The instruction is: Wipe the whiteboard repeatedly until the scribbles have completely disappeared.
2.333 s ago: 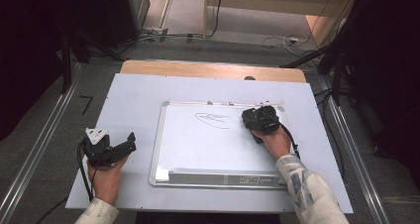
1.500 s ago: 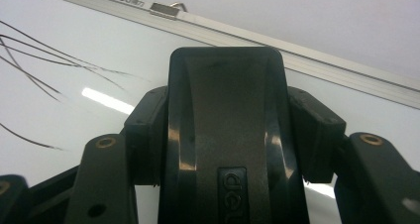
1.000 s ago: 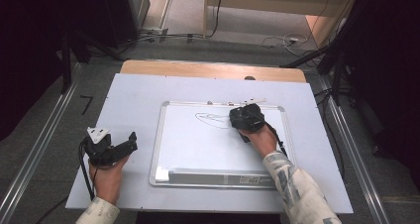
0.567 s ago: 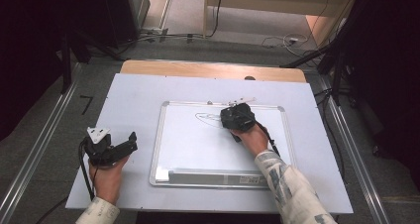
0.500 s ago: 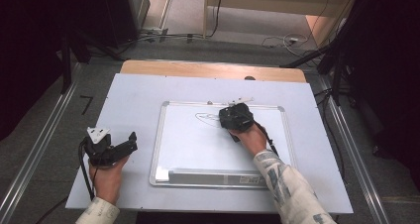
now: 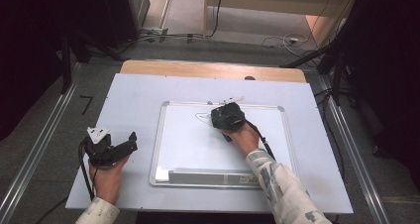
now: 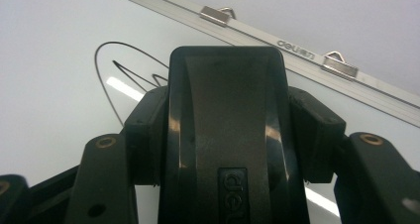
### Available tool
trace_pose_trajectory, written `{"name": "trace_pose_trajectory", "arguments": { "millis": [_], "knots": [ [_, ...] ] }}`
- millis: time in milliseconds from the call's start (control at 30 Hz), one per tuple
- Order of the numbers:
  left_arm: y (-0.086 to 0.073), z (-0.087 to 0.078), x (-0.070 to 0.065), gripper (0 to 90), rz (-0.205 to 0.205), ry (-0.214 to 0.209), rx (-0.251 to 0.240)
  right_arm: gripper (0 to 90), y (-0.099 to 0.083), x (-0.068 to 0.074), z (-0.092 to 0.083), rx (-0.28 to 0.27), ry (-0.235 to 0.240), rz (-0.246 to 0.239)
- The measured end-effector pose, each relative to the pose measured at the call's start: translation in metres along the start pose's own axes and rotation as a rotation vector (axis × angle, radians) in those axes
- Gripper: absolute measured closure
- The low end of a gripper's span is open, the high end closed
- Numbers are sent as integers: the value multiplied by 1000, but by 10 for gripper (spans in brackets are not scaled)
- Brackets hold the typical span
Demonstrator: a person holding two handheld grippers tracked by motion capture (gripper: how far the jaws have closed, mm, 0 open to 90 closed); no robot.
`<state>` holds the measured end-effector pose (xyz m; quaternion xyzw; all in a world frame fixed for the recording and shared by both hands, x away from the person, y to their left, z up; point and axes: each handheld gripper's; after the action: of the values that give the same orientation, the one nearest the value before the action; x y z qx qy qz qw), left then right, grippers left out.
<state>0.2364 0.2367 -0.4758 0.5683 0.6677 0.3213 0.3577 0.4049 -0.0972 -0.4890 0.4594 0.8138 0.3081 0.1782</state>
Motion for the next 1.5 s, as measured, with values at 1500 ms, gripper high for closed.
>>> {"name": "trace_pose_trajectory", "arguments": {
  "millis": [1500],
  "knots": [
    [-2,-3,6,61,-8,-1,-1,385,22,52,20,5,49,-54]
  ]
}}
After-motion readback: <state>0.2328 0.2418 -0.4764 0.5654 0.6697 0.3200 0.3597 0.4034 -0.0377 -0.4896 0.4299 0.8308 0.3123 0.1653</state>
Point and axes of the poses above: each handheld gripper's, and its own axes: z roughly forward along the jaws, y roughly out of its top, x roughly to its left, and after that the axes turned 2 degrees about z, right-handed
